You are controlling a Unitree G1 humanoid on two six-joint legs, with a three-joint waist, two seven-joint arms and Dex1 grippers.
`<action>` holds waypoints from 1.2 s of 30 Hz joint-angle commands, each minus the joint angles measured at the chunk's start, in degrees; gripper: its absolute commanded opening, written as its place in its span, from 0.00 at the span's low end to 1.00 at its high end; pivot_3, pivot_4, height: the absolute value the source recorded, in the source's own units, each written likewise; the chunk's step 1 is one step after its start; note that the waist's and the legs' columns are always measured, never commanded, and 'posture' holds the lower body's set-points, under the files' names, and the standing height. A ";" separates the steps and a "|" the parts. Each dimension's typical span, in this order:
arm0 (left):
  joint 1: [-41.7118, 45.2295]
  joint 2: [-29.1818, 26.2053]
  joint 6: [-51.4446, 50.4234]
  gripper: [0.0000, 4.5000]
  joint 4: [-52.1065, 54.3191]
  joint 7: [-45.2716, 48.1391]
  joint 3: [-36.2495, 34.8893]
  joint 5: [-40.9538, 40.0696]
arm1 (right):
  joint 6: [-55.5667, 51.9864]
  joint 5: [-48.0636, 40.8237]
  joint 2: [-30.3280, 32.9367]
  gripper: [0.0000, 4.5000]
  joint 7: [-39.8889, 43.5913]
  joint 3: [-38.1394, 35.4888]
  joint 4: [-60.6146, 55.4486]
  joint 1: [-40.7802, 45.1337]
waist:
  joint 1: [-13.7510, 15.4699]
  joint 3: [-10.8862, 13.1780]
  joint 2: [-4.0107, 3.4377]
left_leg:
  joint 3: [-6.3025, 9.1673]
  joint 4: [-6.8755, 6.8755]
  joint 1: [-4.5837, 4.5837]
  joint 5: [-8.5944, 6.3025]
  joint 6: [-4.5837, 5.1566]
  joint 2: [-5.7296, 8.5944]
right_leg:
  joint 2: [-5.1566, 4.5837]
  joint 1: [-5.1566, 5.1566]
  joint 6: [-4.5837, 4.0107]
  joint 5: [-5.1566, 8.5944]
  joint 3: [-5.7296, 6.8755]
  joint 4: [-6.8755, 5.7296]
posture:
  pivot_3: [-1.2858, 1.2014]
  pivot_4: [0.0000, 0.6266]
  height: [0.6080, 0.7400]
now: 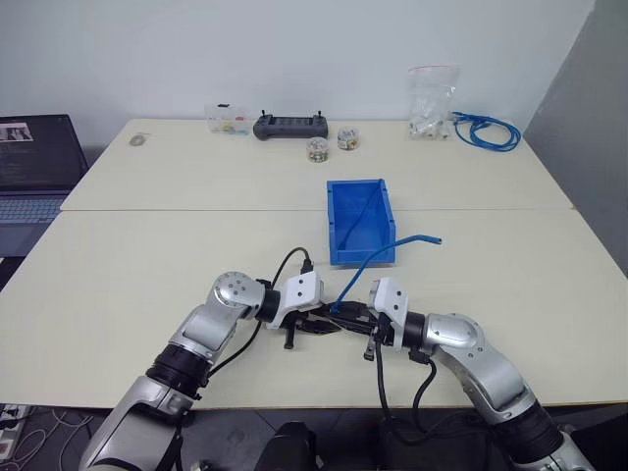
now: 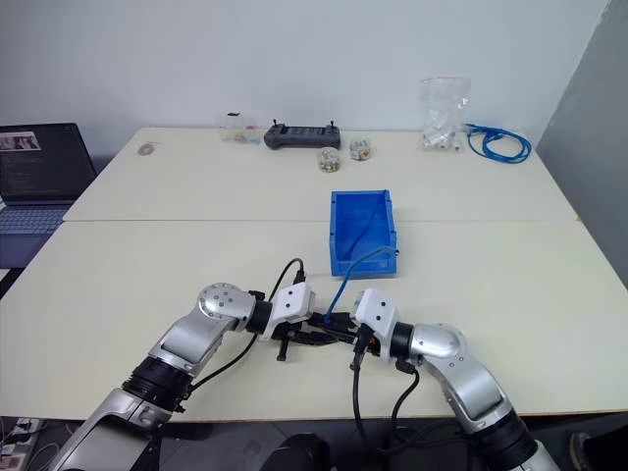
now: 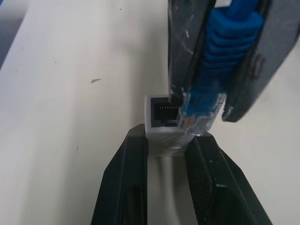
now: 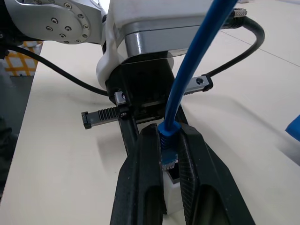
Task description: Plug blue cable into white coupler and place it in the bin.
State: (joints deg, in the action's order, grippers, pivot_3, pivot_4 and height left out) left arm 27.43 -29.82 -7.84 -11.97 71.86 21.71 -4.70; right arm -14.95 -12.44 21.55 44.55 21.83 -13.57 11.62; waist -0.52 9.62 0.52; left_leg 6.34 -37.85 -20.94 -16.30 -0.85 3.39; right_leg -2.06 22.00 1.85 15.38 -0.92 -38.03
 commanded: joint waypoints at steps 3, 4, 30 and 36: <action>-1.75 -0.30 -0.46 0.17 -1.81 -0.31 1.90 2.25 | -0.84 0.62 0.16 0.04 0.30 -0.55 1.88 0.45 | 0.00 -0.03 0.00 | 0.01 0.00 0.01 0.00 0.00 0.00 | 0.00 0.01 0.00 0.00 0.00 0.01 | 0.52 0.24 1.00; -1.84 -0.37 -0.39 0.17 -1.78 -0.30 1.91 2.26 | -1.04 0.41 0.13 0.04 0.17 -0.93 1.97 0.49 | 0.01 -0.03 0.00 | 0.01 0.00 0.01 0.00 0.00 0.00 | 0.00 0.00 0.00 0.00 -0.01 0.01 | 0.52 0.24 1.00; -2.19 -0.74 -1.02 0.17 -0.88 -1.03 1.94 2.27 | -1.60 2.20 1.74 0.04 0.52 -0.66 2.14 1.03 | 0.03 -0.11 0.00 | 0.02 0.02 0.02 -0.01 0.00 0.00 | -0.01 0.00 0.02 0.01 0.00 0.05 | 0.52 0.24 1.00; -2.09 -0.69 -1.09 0.17 -0.83 -1.17 1.85 2.26 | -2.20 3.27 1.95 0.04 1.88 1.39 2.19 1.69 | 0.03 -0.11 0.00 | 0.02 0.02 0.02 0.00 0.00 -0.01 | -0.01 0.01 0.02 0.01 0.00 0.05 | 0.52 0.24 1.00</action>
State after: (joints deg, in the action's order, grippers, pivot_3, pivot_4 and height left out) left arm 26.66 -29.91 -7.45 -11.19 70.70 21.84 -4.62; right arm -16.06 -10.54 22.49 45.17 21.64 -12.25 13.28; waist -0.49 9.51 0.51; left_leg 6.36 -37.83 -20.92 -16.30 -0.85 3.39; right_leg -2.07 22.01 1.87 15.40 -0.91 -37.97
